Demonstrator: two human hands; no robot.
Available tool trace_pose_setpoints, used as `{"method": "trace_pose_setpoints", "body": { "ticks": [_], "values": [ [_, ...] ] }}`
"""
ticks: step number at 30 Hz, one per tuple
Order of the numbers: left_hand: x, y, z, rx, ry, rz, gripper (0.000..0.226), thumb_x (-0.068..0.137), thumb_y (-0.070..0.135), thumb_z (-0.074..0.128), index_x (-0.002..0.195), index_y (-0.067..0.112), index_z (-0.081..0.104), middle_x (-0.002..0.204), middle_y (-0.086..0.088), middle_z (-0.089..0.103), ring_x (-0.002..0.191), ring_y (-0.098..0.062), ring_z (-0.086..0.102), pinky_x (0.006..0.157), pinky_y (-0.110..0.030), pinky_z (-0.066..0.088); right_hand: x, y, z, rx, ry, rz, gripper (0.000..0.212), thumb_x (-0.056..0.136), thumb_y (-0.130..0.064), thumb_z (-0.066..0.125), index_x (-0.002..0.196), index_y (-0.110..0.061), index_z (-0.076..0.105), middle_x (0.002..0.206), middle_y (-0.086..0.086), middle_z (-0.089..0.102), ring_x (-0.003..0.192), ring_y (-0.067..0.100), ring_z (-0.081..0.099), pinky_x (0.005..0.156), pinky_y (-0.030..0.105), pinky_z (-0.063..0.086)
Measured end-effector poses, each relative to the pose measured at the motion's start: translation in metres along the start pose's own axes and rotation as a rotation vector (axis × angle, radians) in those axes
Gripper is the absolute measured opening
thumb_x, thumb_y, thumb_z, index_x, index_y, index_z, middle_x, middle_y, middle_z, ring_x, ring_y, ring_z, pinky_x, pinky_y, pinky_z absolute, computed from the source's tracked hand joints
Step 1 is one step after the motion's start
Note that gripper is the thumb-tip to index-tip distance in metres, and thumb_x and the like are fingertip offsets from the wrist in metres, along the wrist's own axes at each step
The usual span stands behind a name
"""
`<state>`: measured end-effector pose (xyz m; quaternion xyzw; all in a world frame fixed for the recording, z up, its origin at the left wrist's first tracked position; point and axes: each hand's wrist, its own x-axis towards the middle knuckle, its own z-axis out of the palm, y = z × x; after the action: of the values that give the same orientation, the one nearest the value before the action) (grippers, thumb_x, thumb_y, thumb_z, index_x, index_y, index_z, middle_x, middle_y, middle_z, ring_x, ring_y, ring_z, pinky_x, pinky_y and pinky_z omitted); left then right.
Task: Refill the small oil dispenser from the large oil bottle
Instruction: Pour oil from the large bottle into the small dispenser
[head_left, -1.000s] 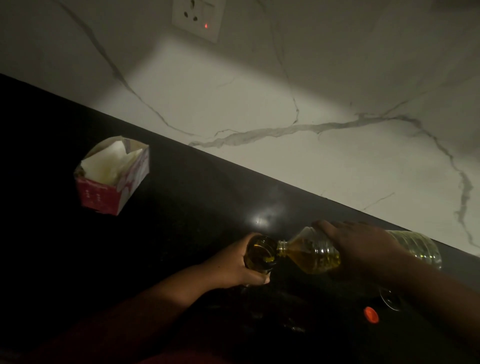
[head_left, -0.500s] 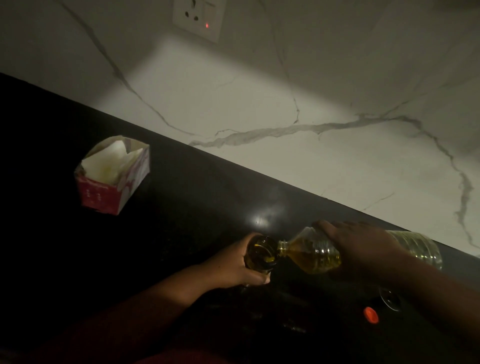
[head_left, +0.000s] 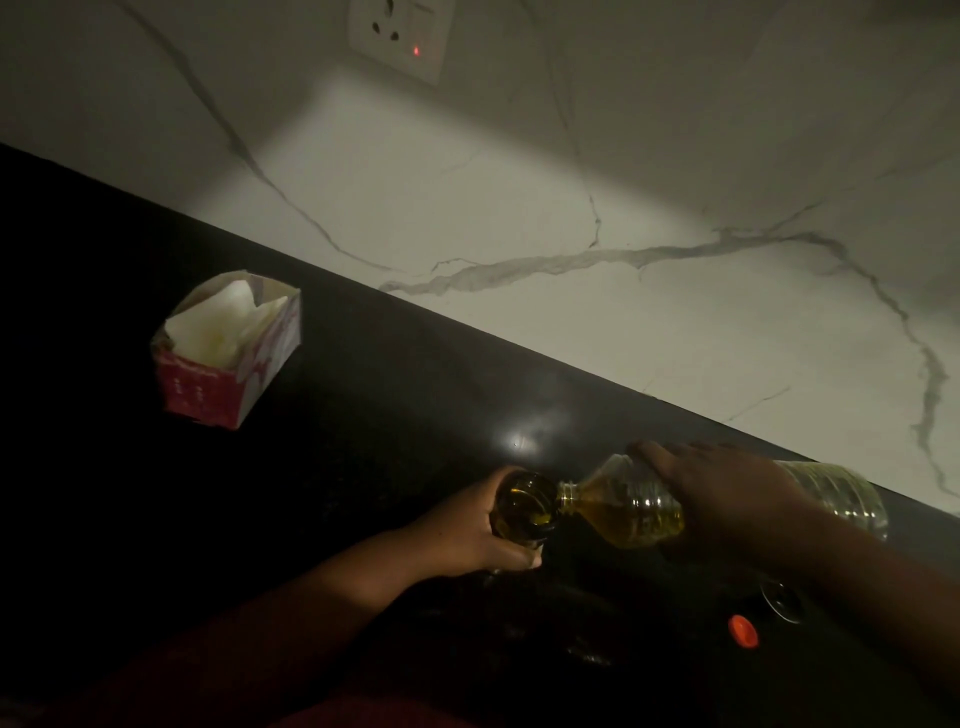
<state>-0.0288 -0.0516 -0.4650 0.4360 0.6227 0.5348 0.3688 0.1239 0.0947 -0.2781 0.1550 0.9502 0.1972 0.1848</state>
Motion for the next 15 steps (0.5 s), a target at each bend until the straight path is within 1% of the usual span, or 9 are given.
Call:
{"method": "trace_pose_setpoints", "body": {
  "ticks": [2, 4, 6, 7, 9, 12, 13, 15],
  "values": [
    [-0.0008, 0.001, 0.0001, -0.012, 0.0, -0.008, 0.073, 0.064, 0.021, 0.087, 0.118, 0.049, 0.046, 0.117, 0.01, 0.065, 0.11, -0.004, 0.063, 0.094, -0.036, 0.055, 0.001, 0.0005, 0.0002, 0.005, -0.006, 0.005, 0.095, 0.065, -0.068, 0.065, 0.14, -0.034, 0.018, 0.129, -0.006, 0.052, 0.117, 0.018, 0.052, 0.095, 0.032, 0.042],
    [-0.0008, 0.0018, -0.0001, 0.001, -0.001, -0.006, 0.073, 0.064, 0.021, 0.087, 0.117, 0.048, 0.045, 0.118, 0.011, 0.064, 0.111, -0.001, 0.061, 0.098, -0.03, 0.052, 0.0018, 0.0009, 0.0001, 0.015, -0.005, -0.004, 0.095, 0.064, -0.067, 0.066, 0.14, -0.034, 0.018, 0.13, -0.006, 0.052, 0.116, 0.018, 0.052, 0.095, 0.032, 0.042],
    [-0.0013, 0.0029, -0.0003, 0.008, -0.003, -0.002, 0.072, 0.067, 0.017, 0.087, 0.118, 0.045, 0.045, 0.118, 0.012, 0.064, 0.11, 0.003, 0.06, 0.098, -0.023, 0.049, 0.0018, 0.0018, 0.0013, 0.005, -0.002, -0.011, 0.094, 0.064, -0.069, 0.064, 0.139, -0.035, 0.018, 0.128, -0.007, 0.052, 0.114, 0.017, 0.053, 0.094, 0.032, 0.042],
    [-0.0015, 0.0027, -0.0005, 0.009, -0.004, 0.0, 0.072, 0.068, 0.015, 0.086, 0.118, 0.044, 0.045, 0.118, 0.012, 0.064, 0.11, 0.004, 0.06, 0.097, -0.022, 0.049, 0.0017, 0.0021, 0.002, 0.004, 0.0, -0.009, 0.094, 0.063, -0.069, 0.063, 0.139, -0.035, 0.018, 0.127, -0.007, 0.053, 0.114, 0.017, 0.053, 0.094, 0.031, 0.042],
    [-0.0012, 0.0016, -0.0001, 0.01, 0.0, 0.004, 0.071, 0.067, 0.015, 0.086, 0.118, 0.044, 0.046, 0.118, 0.011, 0.064, 0.109, 0.002, 0.061, 0.097, -0.023, 0.05, 0.0015, 0.0025, 0.0029, 0.004, 0.005, -0.005, 0.095, 0.063, -0.07, 0.062, 0.139, -0.035, 0.018, 0.127, -0.007, 0.053, 0.115, 0.017, 0.053, 0.095, 0.032, 0.042],
    [-0.001, 0.0006, -0.0003, 0.015, 0.002, -0.004, 0.073, 0.063, 0.024, 0.087, 0.118, 0.048, 0.045, 0.119, 0.012, 0.064, 0.111, 0.001, 0.06, 0.1, -0.03, 0.05, 0.002, 0.0025, 0.0029, 0.003, 0.01, -0.008, 0.094, 0.062, -0.07, 0.063, 0.138, -0.036, 0.019, 0.127, -0.007, 0.053, 0.115, 0.017, 0.053, 0.095, 0.033, 0.043],
    [-0.0007, 0.0002, -0.0003, 0.016, 0.0, -0.006, 0.074, 0.063, 0.024, 0.087, 0.118, 0.048, 0.045, 0.12, 0.012, 0.064, 0.112, 0.001, 0.06, 0.101, -0.031, 0.05, 0.0021, 0.0026, 0.0027, 0.007, 0.007, -0.007, 0.093, 0.063, -0.069, 0.064, 0.137, -0.036, 0.019, 0.127, -0.007, 0.054, 0.114, 0.017, 0.053, 0.095, 0.034, 0.043],
    [-0.0008, 0.0008, -0.0003, 0.008, -0.003, -0.007, 0.073, 0.066, 0.018, 0.087, 0.119, 0.045, 0.045, 0.119, 0.011, 0.064, 0.111, 0.002, 0.06, 0.099, -0.023, 0.049, 0.0018, 0.0022, 0.0021, 0.016, 0.013, -0.005, 0.09, 0.063, -0.068, 0.064, 0.135, -0.037, 0.02, 0.125, -0.008, 0.054, 0.113, 0.018, 0.054, 0.092, 0.034, 0.045]
  ]
}}
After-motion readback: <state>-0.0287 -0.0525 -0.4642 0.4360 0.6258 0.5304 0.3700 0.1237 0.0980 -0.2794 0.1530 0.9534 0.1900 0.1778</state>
